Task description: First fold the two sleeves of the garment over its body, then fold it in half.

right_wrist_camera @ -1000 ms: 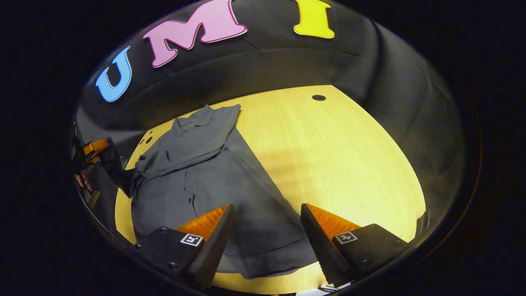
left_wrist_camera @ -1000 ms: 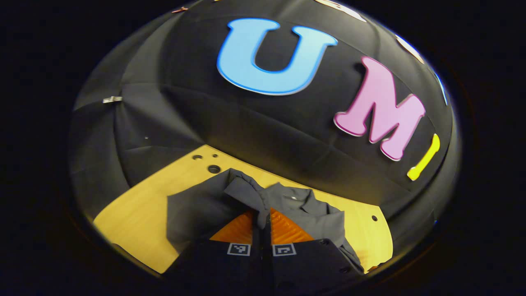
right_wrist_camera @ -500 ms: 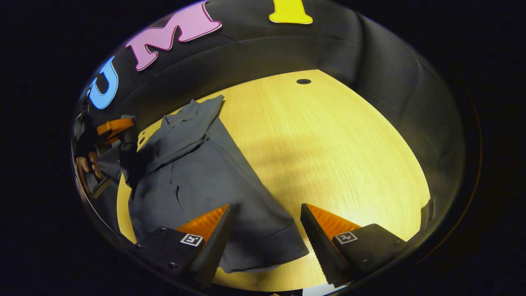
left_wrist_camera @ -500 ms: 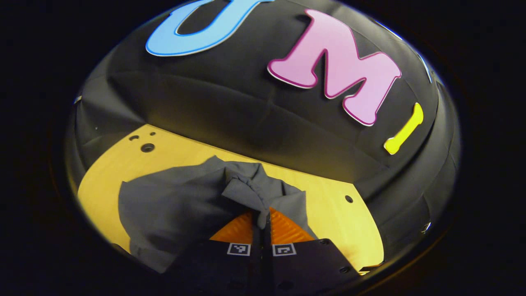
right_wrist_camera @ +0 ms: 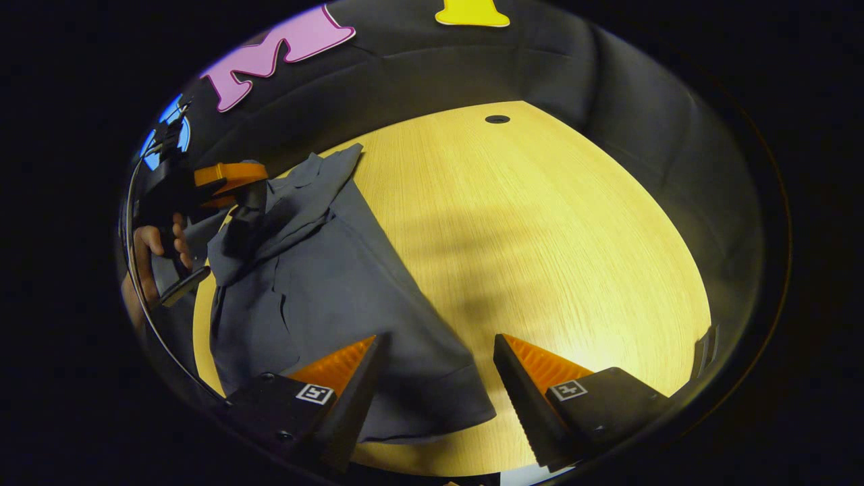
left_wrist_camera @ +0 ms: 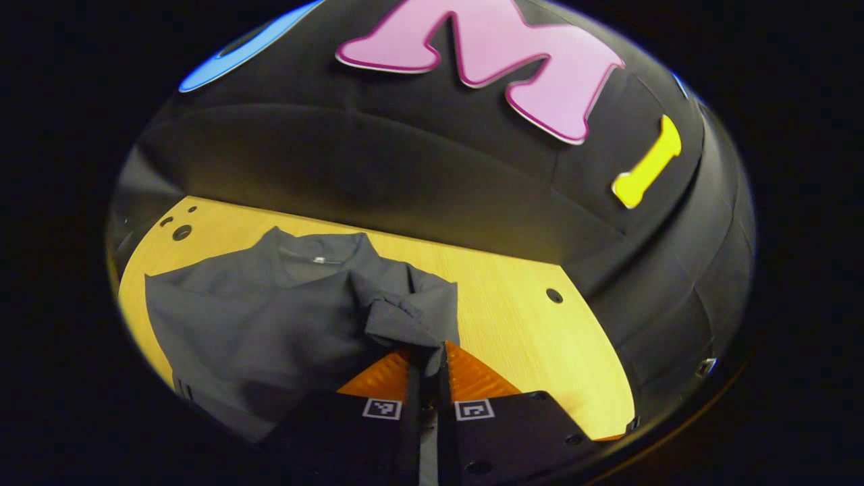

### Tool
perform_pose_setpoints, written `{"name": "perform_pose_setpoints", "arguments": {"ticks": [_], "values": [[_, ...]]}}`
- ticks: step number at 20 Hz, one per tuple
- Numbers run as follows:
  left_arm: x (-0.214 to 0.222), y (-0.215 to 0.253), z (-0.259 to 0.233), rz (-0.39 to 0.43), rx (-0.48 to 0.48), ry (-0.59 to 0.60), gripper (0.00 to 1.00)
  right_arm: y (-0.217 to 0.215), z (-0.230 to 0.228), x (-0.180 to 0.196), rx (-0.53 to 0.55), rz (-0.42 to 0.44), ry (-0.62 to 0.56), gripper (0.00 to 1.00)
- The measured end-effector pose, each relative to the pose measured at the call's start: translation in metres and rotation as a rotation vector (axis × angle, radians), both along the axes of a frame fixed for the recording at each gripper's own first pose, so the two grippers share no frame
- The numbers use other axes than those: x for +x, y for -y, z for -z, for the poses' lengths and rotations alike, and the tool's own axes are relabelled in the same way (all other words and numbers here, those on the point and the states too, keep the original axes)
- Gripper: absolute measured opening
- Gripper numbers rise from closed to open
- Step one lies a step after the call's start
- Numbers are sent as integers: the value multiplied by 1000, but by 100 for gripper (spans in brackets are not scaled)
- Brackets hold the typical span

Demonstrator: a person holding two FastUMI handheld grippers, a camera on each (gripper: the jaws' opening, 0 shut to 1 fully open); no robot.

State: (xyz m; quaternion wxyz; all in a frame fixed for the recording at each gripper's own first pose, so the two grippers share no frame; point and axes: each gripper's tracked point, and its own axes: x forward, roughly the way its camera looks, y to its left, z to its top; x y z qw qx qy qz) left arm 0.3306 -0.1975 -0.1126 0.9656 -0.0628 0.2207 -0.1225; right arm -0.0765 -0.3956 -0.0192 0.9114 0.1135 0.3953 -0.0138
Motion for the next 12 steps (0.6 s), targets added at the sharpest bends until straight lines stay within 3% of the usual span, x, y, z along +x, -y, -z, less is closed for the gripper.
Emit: {"name": "perform_pose_setpoints", "arguments": {"ticks": [1, 2, 3, 6, 7, 9, 12], "values": [[0, 3, 2, 12, 14, -1, 10, 0, 1, 0, 1, 1, -4, 99], [1, 5, 2, 22, 13, 1, 20, 1, 1, 0, 1, 1, -9, 99], [-1, 9, -1, 39, -7, 4, 23, 0, 1, 0, 1, 2, -12, 100], [-9, 3, -14, 47, -40, 36, 75, -2, 3, 1, 9, -8, -21, 99], [-14, -6, -17, 36, -26, 44, 86, -3, 4, 2, 9, -11, -22, 99], [-27, -27, -18, 15, 16, 54, 96, -9, 5, 4, 17, -21, -27, 99], [-61, -71, -13, -22, 77, 57, 96, -18, 11, 7, 9, -40, -45, 99]]}}
